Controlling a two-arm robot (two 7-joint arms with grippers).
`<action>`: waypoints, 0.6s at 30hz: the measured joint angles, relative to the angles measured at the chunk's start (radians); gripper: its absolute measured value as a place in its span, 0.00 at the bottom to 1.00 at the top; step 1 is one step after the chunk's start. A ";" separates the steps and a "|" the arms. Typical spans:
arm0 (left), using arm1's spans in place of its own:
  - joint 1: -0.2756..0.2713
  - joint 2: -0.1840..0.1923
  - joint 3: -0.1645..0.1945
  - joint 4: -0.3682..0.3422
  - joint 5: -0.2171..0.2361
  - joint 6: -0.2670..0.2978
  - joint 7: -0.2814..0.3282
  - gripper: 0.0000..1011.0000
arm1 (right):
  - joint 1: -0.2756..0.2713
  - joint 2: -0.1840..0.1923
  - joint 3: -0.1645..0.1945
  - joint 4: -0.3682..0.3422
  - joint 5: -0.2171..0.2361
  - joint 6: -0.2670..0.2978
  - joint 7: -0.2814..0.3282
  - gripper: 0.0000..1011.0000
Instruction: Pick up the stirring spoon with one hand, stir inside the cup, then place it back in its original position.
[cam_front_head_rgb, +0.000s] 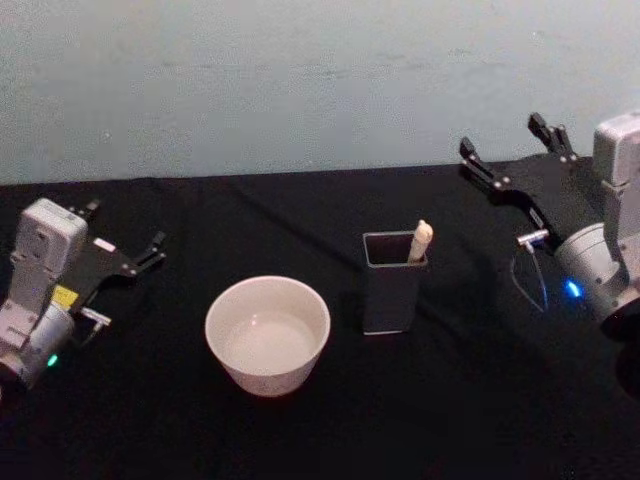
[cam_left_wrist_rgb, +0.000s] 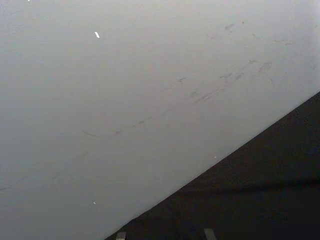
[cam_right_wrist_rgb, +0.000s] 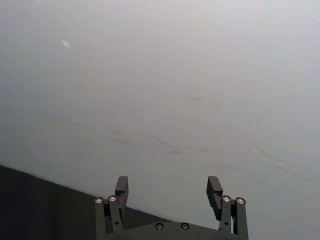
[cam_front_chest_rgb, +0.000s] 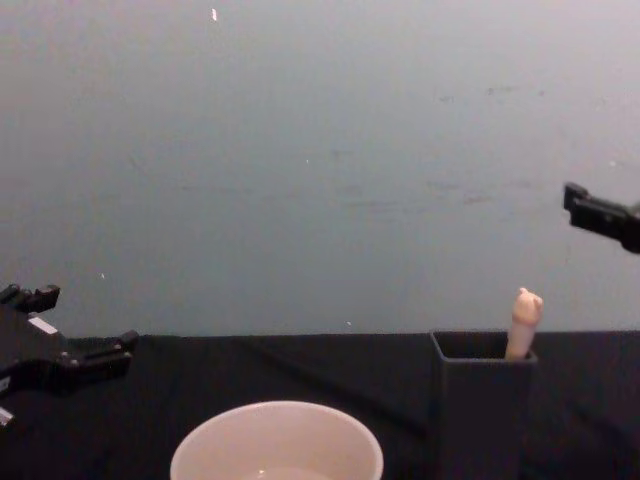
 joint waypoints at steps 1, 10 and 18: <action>0.000 0.000 0.000 0.000 0.000 0.000 0.000 0.99 | -0.001 -0.010 0.002 0.015 -0.031 0.004 -0.034 0.99; 0.000 0.000 0.000 0.000 0.000 0.000 0.000 0.99 | -0.019 -0.036 -0.008 0.110 -0.156 0.012 -0.119 0.99; 0.000 0.000 0.000 0.000 0.000 0.000 0.000 0.99 | -0.030 -0.050 -0.006 0.157 -0.170 0.070 -0.099 0.99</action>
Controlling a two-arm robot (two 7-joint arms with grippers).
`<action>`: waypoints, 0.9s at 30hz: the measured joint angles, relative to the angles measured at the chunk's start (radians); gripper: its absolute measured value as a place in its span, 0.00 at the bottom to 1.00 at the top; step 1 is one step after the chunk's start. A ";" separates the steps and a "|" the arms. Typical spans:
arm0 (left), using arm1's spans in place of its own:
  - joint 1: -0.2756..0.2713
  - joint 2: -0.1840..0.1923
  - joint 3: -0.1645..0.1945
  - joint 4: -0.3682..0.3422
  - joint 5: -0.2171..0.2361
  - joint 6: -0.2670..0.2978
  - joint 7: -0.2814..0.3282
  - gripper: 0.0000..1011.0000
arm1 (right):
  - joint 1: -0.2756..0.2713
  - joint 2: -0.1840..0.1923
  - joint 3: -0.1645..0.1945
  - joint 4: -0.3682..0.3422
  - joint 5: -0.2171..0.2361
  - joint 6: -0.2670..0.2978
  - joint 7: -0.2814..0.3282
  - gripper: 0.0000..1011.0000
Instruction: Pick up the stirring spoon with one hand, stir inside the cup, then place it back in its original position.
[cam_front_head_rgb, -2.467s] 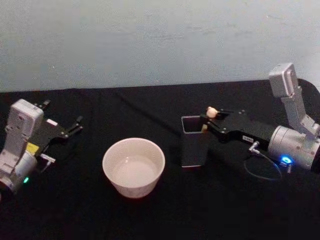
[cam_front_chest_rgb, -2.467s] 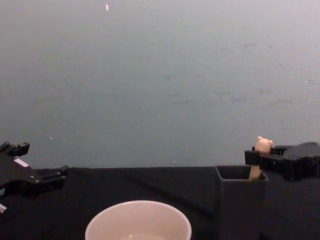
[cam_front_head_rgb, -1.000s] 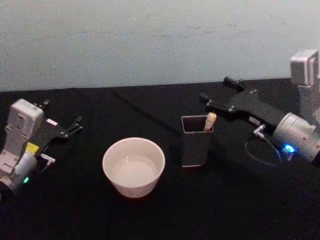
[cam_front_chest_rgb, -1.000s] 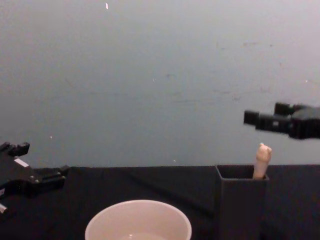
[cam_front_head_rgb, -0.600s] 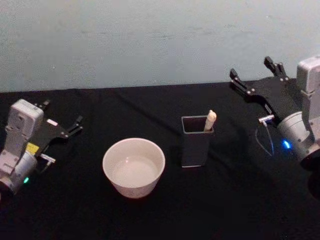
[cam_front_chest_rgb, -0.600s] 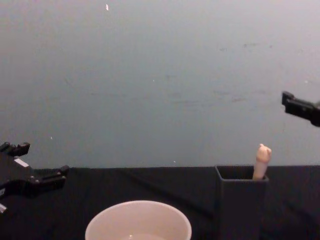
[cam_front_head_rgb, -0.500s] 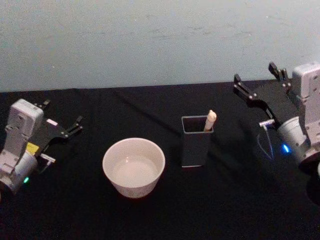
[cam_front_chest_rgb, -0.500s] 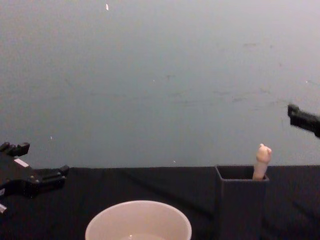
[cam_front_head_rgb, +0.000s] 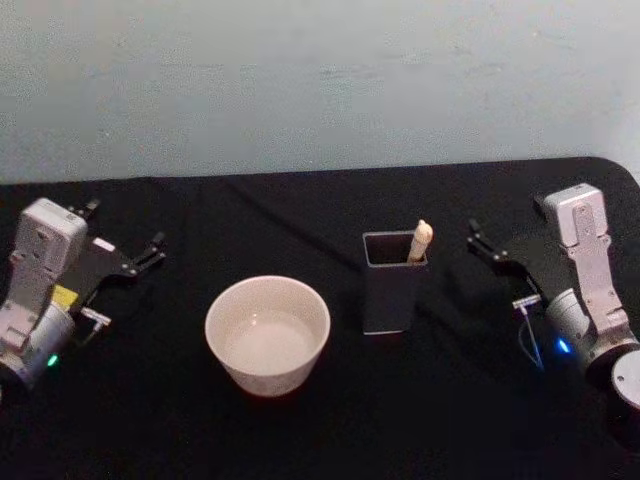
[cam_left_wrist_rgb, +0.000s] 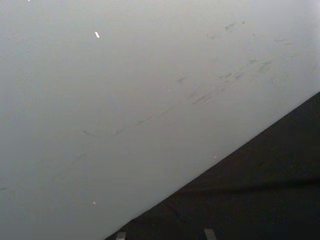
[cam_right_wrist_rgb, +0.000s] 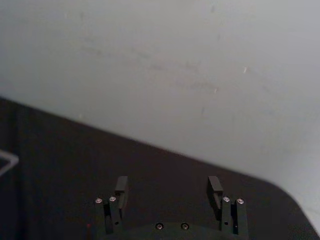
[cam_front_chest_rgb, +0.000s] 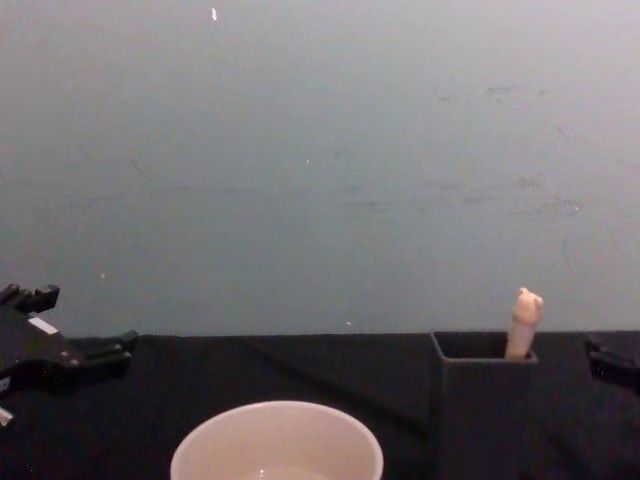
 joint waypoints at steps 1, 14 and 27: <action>0.000 0.000 0.000 0.000 0.000 0.000 0.000 0.99 | 0.000 -0.002 0.002 0.004 0.002 0.010 0.004 0.99; 0.000 0.000 0.000 0.000 0.000 0.000 0.000 0.99 | 0.009 -0.019 0.021 0.030 0.016 0.079 0.025 0.99; 0.000 0.000 0.000 0.000 0.000 0.000 0.000 0.99 | 0.008 -0.017 0.019 0.027 0.016 0.072 0.022 0.99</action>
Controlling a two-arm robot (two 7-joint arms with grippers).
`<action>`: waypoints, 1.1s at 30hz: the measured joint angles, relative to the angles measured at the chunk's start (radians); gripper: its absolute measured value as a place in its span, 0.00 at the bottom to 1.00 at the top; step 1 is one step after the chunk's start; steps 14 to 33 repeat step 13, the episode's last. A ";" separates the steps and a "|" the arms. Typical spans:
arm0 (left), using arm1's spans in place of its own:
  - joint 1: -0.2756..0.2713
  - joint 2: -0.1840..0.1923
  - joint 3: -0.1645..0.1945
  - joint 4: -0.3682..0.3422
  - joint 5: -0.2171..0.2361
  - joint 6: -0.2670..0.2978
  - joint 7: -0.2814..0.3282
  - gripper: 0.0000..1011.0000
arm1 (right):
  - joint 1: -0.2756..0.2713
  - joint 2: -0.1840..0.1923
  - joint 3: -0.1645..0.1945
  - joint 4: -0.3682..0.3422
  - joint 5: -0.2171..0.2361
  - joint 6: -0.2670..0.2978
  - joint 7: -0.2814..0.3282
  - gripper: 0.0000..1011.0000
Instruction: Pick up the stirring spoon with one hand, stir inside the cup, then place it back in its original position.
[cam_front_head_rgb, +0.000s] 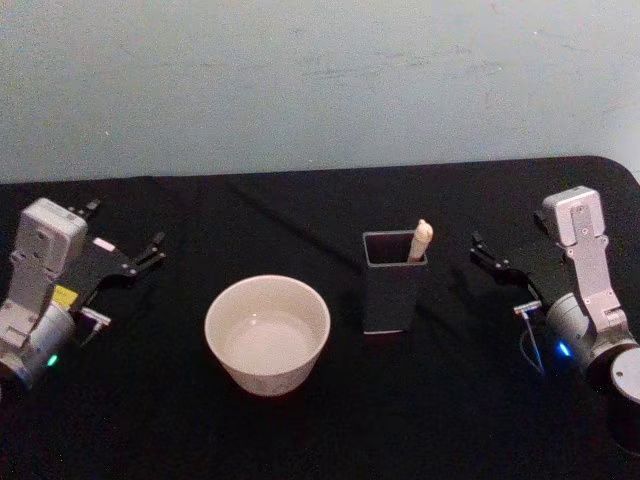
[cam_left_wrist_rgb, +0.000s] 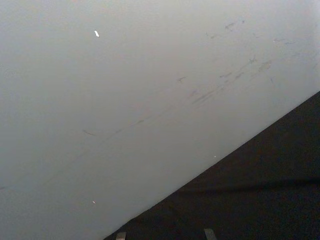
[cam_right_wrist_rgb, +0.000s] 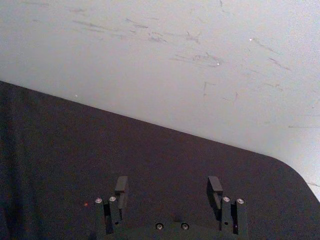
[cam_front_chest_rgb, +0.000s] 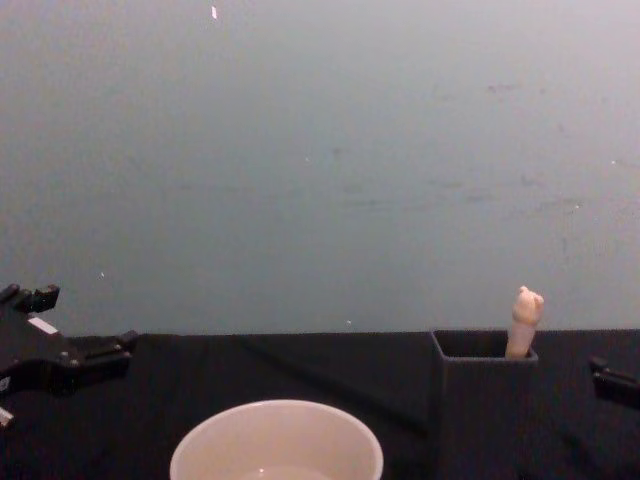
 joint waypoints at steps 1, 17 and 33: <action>0.000 0.000 0.000 0.000 0.000 0.000 0.000 0.99 | 0.000 0.000 0.000 0.000 0.000 -0.001 0.000 0.99; 0.000 0.000 0.000 0.000 0.000 0.000 0.000 0.99 | -0.001 0.001 -0.001 -0.001 0.000 -0.002 -0.002 0.99; 0.000 0.000 0.000 0.000 0.000 0.000 0.000 0.99 | -0.001 0.001 -0.001 -0.001 0.000 -0.002 -0.002 0.99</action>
